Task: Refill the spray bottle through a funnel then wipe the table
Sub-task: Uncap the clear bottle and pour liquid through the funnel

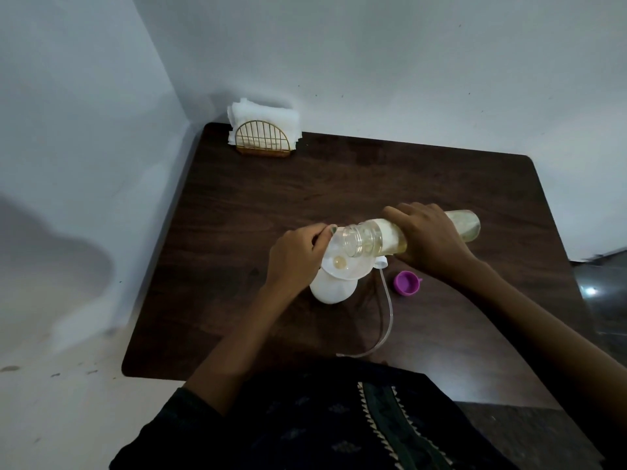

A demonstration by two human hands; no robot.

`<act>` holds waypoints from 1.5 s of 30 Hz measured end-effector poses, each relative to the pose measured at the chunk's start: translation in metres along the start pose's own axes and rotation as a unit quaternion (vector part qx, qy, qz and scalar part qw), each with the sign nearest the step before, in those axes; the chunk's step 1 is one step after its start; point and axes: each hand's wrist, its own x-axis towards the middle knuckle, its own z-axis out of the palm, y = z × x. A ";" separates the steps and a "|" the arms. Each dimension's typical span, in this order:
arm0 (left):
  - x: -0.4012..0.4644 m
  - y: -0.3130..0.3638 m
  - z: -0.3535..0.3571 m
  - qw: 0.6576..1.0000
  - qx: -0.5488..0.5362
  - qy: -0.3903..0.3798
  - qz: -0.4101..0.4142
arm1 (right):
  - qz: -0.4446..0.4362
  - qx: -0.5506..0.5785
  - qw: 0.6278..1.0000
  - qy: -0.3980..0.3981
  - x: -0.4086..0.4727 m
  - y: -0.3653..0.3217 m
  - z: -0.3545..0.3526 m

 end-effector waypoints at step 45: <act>0.001 0.001 0.002 1.000 0.001 0.006 0.000 | -0.013 -0.016 1.000 0.021 0.002 0.004 0.003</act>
